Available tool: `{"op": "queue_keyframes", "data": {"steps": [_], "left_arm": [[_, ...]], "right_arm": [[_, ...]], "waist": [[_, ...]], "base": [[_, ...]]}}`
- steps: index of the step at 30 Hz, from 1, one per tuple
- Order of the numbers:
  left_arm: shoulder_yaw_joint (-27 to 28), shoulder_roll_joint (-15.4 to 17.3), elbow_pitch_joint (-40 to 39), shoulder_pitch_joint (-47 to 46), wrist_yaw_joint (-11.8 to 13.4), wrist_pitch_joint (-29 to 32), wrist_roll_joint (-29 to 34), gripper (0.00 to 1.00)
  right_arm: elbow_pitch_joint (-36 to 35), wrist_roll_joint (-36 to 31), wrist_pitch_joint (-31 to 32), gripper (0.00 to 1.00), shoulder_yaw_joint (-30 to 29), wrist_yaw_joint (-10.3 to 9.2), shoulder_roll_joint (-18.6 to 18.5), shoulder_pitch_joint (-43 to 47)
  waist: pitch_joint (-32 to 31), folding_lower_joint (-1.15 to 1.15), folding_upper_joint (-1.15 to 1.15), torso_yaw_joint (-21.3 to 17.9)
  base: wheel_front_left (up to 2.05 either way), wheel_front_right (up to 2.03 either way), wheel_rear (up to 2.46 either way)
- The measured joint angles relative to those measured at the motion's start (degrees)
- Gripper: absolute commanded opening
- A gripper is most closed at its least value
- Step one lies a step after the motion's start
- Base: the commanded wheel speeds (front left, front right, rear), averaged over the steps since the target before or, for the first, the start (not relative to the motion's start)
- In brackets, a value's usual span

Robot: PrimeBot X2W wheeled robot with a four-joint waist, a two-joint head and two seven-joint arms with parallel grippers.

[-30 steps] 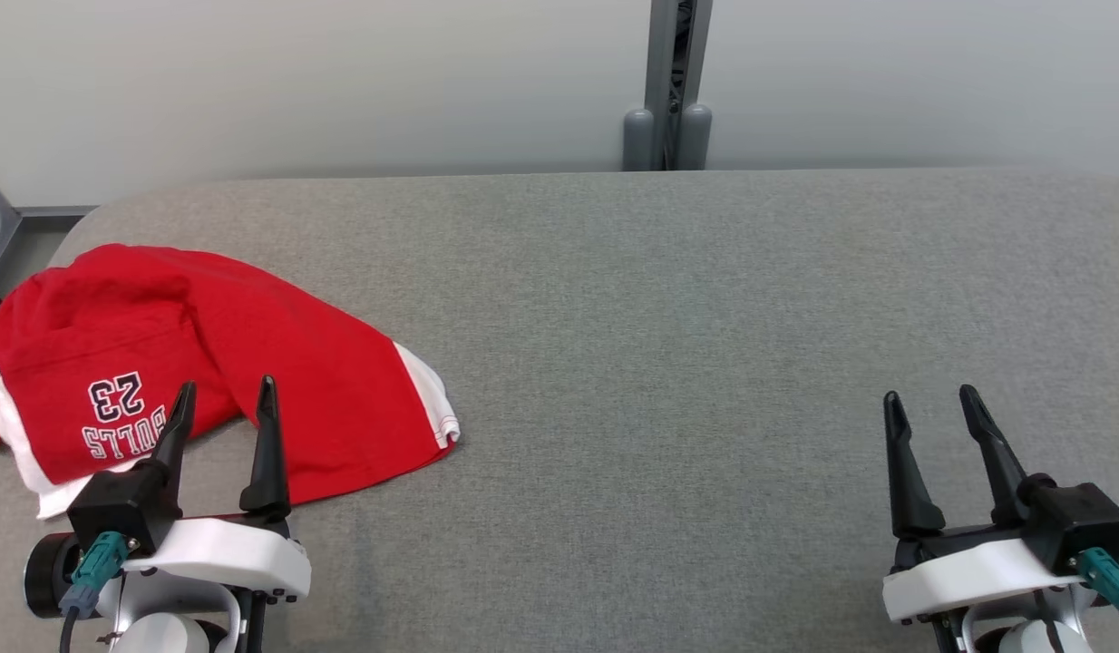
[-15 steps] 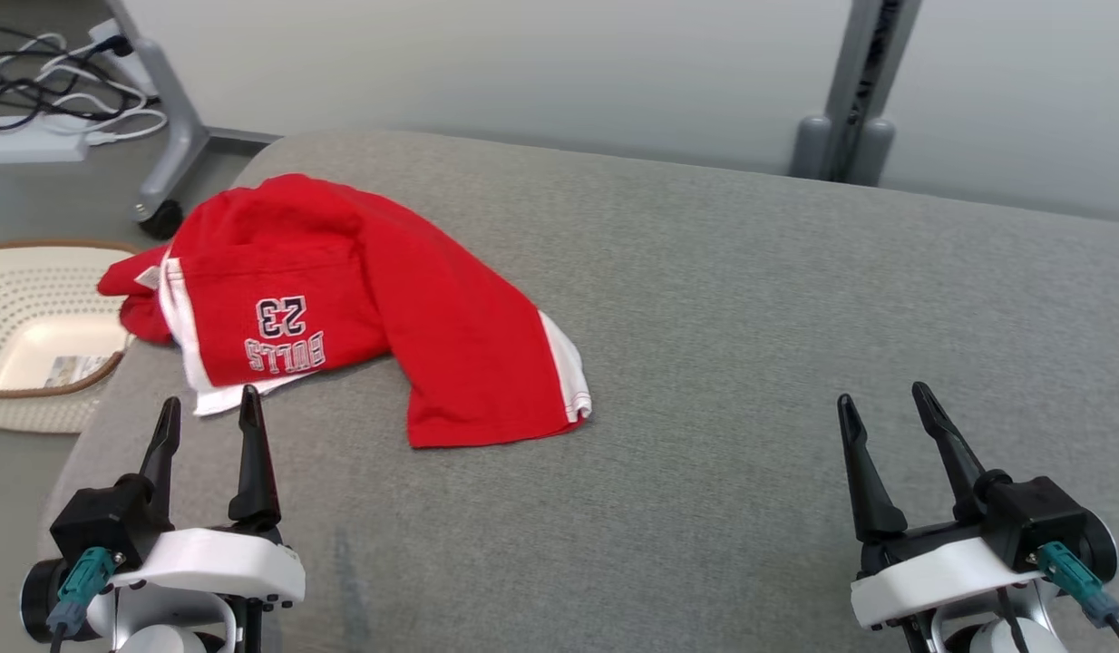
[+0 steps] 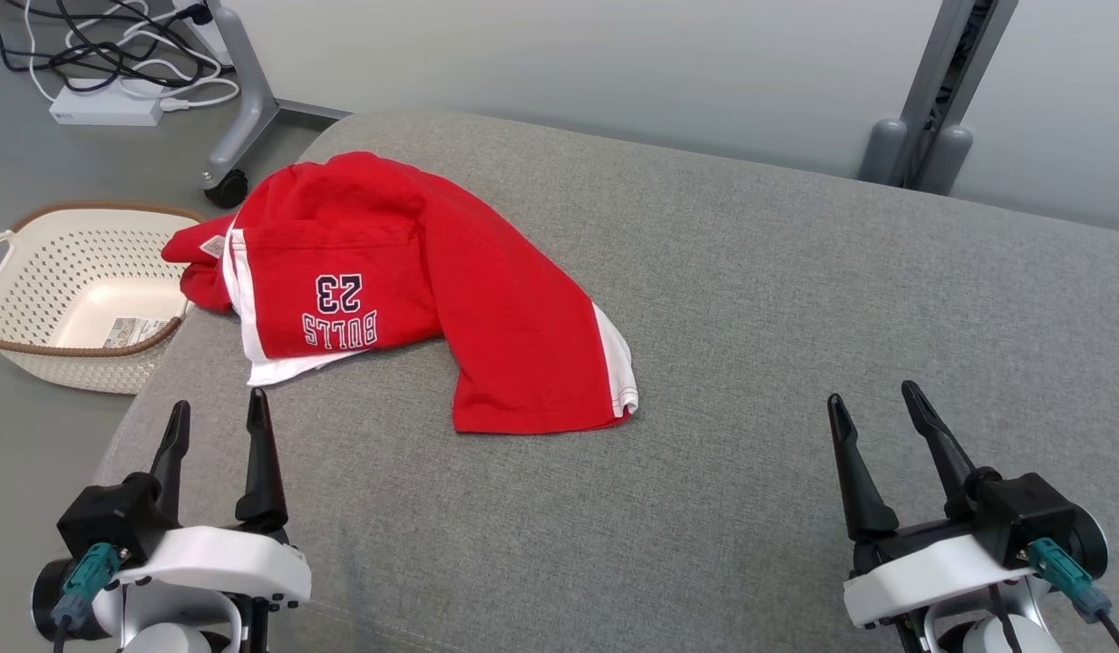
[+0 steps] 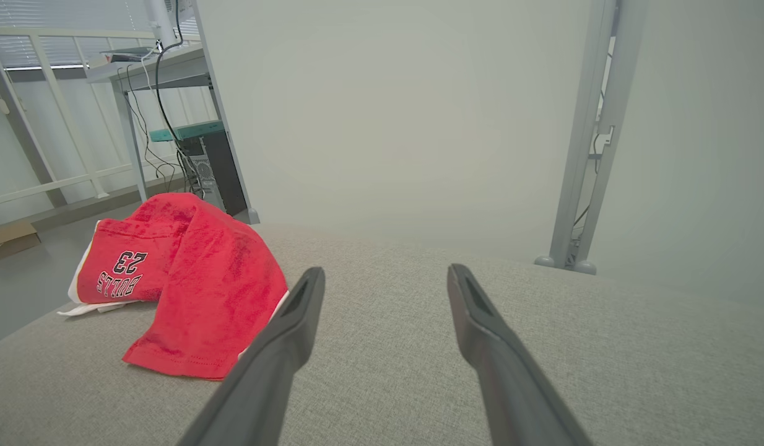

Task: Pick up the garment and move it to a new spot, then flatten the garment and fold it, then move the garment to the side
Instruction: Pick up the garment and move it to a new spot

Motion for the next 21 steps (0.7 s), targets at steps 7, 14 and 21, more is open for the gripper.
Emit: {"op": "queue_keyframes", "data": {"steps": [7,14,21], "left_arm": [[-0.8,0.7,0.7,-3.6,-2.2,5.1,-2.4,1.00],[-2.2,2.4,4.3,-15.0,-6.7,15.0,-6.3,1.00],[-3.2,1.7,15.4,-25.1,-11.0,23.0,-10.9,1.00]], "right_arm": [[-0.1,-0.4,0.2,1.00,-0.2,0.00,0.0,-0.2],[-1.1,-1.9,0.4,1.00,0.6,0.00,0.0,-1.9],[-1.7,-2.2,0.2,1.00,1.4,0.01,0.0,-4.1]], "waist": [[0.5,0.00,0.00,-0.6],[3.1,0.00,0.00,-2.9],[6.6,0.00,0.00,-6.8]], "base": [[0.00,0.00,0.00],[0.00,0.00,0.00],[0.00,0.00,0.00]]}}
